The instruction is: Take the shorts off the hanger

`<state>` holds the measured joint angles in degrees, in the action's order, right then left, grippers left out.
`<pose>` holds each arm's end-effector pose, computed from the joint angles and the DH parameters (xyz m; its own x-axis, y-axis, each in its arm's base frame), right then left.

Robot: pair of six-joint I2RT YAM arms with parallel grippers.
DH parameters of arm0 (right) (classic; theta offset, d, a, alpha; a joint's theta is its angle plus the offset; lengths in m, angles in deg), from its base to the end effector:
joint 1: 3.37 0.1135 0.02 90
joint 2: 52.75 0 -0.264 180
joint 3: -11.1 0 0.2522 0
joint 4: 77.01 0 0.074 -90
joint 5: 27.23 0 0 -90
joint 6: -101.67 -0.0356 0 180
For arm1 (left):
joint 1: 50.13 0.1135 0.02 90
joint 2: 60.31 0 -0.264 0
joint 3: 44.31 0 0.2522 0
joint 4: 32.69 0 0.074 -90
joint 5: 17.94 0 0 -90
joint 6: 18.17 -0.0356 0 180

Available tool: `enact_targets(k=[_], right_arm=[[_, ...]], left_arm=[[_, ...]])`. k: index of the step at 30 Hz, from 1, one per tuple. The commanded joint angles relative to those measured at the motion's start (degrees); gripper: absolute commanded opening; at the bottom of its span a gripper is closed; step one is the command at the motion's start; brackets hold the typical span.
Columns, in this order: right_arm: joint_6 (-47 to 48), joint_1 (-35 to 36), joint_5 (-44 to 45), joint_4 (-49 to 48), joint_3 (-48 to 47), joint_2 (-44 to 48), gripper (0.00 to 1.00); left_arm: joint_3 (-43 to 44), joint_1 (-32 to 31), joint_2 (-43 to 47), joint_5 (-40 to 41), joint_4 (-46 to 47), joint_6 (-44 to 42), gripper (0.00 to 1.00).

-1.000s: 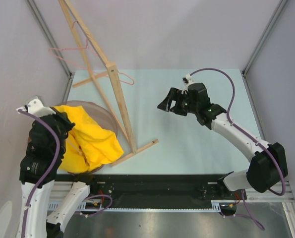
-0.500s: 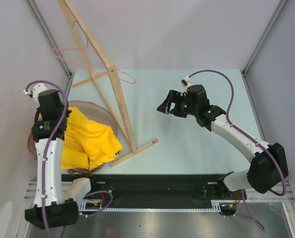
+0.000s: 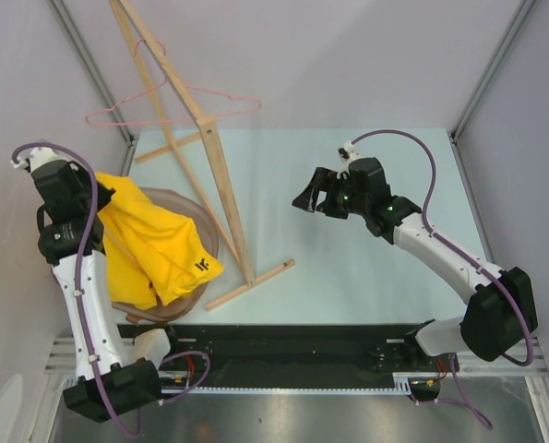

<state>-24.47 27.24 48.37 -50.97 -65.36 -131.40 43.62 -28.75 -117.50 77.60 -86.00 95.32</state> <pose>0.2671 0.1683 0.3114 -0.7308 0.2313 -0.6421 -0.3105 0.7252 0.6146 0.1801 0.0742 0.4223 -0.1501 -0.4848 -0.8617 -0.5514 0.7645 -0.3341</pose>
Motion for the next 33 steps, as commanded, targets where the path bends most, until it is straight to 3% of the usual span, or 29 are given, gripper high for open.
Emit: enact_targets(k=[1, 3, 10, 14, 19, 20, 21, 24, 25, 33], right_arm=[[1.25, -0.29, -0.11, -0.32, -0.15, 0.96, 0.88], [1.33, -0.29, -0.37, -0.41, -0.15, 0.78, 0.87], [1.42, -0.20, -1.07, -0.49, -0.06, 0.17, 0.87], [1.25, 0.06, -0.20, 0.03, -0.06, -0.01, 0.87], [1.69, 0.68, 1.73, 1.61, -0.06, 0.25, 0.87], [1.69, 0.68, 1.82, 1.70, -0.06, 0.43, 0.87], [1.60, 0.77, 1.82, 1.79, -0.06, 0.52, 0.88], [1.69, 0.68, 1.74, 1.70, -0.06, 0.78, 0.88], [1.69, 0.68, 1.65, 1.61, -0.06, 0.69, 0.88], [1.07, 1.03, 1.21, 1.09, -0.06, -0.01, 0.88]], left_arm=[[-5.87, 0.58, -0.29, -18.68, 10.00, 1.47, 0.00], [-9.46, 0.67, 0.58, -20.22, 10.02, 2.18, 0.00], [-18.27, 0.85, 12.79, 1.81, 1.76, 11.31, 0.01], [-20.21, 0.94, 13.78, 5.35, 1.50, 12.64, 0.07], [-16.79, 1.20, 6.15, -1.66, 0.37, 10.79, 0.37], [-15.73, 1.20, 5.17, -2.46, -0.87, 10.88, 0.46], [-14.59, 1.20, 4.37, -3.77, -1.66, 11.14, 0.65], [-15.89, 1.20, 5.94, -4.31, -2.46, 12.19, 0.94], [-16.42, 1.20, 6.99, -4.14, -2.37, 12.29, 1.00], [-11.35, 1.20, 15.87, 2.72, -6.68, 9.92, 1.00]])
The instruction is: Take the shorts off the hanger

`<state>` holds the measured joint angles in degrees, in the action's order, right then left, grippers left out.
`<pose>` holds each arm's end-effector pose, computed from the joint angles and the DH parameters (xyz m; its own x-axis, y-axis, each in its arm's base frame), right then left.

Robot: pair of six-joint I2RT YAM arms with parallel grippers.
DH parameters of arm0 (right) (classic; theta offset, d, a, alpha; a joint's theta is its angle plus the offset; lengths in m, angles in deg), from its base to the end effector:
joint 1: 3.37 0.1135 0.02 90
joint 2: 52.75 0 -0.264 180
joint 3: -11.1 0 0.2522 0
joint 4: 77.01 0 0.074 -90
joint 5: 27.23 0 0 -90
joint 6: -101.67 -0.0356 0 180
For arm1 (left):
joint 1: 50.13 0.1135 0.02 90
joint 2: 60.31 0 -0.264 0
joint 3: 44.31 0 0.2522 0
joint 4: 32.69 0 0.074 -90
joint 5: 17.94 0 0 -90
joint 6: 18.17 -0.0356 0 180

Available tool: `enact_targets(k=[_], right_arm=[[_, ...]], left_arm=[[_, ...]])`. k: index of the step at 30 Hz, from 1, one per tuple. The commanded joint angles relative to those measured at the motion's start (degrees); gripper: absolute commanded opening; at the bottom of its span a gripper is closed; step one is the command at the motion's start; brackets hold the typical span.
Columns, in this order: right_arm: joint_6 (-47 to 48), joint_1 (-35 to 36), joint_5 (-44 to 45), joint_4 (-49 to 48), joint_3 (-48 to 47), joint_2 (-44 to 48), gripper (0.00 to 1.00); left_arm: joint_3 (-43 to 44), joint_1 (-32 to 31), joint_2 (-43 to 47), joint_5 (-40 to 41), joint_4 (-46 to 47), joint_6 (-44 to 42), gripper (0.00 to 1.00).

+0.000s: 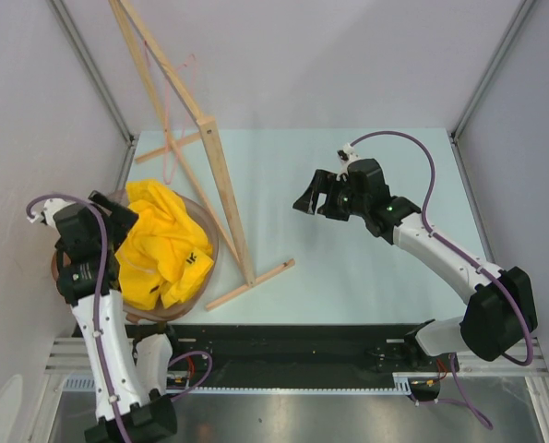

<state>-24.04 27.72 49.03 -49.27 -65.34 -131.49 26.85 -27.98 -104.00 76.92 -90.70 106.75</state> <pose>0.2649 0.1696 0.3079 -0.7436 0.2137 -0.6335 -0.3000 0.7401 0.6018 0.1352 0.0583 0.3566 -0.1322 -0.6696 -0.7308 -0.6329 0.6245 -0.4577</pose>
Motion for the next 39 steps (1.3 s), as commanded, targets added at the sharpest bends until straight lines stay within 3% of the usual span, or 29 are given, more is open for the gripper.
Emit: enact_targets(k=[1, 7, 11, 16, 26, 31, 39], right_arm=[[0.55, 0.64, 0.64, -0.79, -0.08, -0.10, 0.88], [0.02, 1.08, 0.29, -1.06, -0.08, 0.16, 0.88], [0.63, 1.08, 1.17, 0.26, -0.08, 2.09, 0.88], [1.60, 0.73, 2.04, 2.19, -0.08, 3.94, 0.88], [3.80, 0.99, 5.65, 5.79, 1.76, 11.84, 0.89], [3.63, 1.34, 11.17, 8.08, 8.26, 22.73, 1.00], [-4.18, 1.60, 12.60, 10.02, 24.25, 49.69, 1.00]], left_arm=[[6.30, 0.44, 2.72, 2.09, -2.94, -1.52, 1.00], [10.09, 0.44, 7.20, -10.20, 0.56, -0.29, 1.00], [13.33, 0.09, 7.91, -24.85, 5.83, 0.94, 1.00], [9.31, -4.04, 7.64, -39.56, 18.74, 2.52, 1.00], [-3.59, -25.47, 16.34, -40.55, 20.43, -0.72, 1.00], [-11.95, -27.51, 26.00, -43.00, 18.59, 0.15, 1.00], [-30.85, -32.43, 39.18, -46.96, 21.23, 8.67, 1.00]])
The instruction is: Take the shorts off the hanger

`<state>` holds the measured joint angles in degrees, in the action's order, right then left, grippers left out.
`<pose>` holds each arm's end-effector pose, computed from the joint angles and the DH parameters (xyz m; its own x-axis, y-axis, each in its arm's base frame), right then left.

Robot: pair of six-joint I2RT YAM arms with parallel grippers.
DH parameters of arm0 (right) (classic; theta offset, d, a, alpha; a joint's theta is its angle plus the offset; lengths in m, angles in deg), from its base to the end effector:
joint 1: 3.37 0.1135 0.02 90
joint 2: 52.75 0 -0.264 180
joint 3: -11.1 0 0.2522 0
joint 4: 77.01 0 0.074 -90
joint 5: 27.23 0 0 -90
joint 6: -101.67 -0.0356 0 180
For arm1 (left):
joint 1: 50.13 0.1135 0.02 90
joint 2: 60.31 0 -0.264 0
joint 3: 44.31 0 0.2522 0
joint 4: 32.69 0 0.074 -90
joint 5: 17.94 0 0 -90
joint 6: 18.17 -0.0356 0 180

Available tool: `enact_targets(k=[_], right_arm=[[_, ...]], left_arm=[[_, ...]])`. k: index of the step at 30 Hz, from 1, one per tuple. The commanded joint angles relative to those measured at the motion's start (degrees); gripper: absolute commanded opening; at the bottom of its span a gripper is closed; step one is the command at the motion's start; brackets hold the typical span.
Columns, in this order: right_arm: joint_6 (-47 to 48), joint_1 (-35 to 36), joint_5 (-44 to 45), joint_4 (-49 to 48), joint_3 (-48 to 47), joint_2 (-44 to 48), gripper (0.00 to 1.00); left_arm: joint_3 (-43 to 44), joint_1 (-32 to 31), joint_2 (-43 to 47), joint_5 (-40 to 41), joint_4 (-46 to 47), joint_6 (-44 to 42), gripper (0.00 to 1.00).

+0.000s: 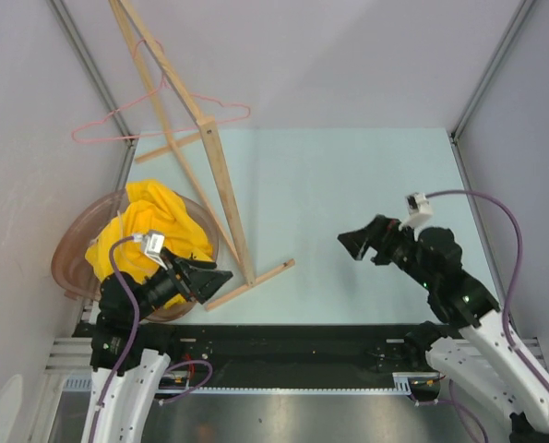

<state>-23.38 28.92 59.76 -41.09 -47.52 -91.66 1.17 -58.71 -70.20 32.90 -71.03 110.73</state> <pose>0.1319 0.0856 0.3338 -0.5240 0.3473 -0.7777 -0.3361 0.7547 0.5635 0.0624 -0.0322 0.3007 -0.5012 -0.4168 -0.7583 0.5456 0.5279 -0.6508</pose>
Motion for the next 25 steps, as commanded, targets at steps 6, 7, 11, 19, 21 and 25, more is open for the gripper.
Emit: enact_targets(k=[6, 7, 11, 19, 21, 25], right_arm=[[-9.86, 0.49, 2.65, 1.41, 21.29, 29.40, 1.00], [-11.26, 0.58, 2.31, 0.88, 23.05, 35.69, 1.00], [-13.37, 0.58, -2.25, -6.99, 30.51, 33.56, 1.00], [-23.84, 1.19, -7.11, -34.98, 50.13, 34.70, 1.00], [-24.01, 1.89, -7.63, -40.67, 50.40, 33.04, 1.00], [-32.16, 1.98, -10.43, -59.60, 51.62, 31.45, 1.00]], left_arm=[[-13.96, -2.41, 14.44, -6.28, 9.53, 14.62, 1.00], [-15.28, -2.49, 15.50, -6.98, 11.11, 16.02, 1.00], [-21.34, -2.50, 17.19, -7.87, 19.20, 22.71, 1.00], [-29.08, -2.50, 17.89, -4.88, 34.31, 32.10, 1.00], [-32.94, -2.58, 17.89, -4.18, 44.67, 38.34, 1.00], [-39.97, -2.58, 17.36, 1.96, 71.45, 60.16, 1.00]])
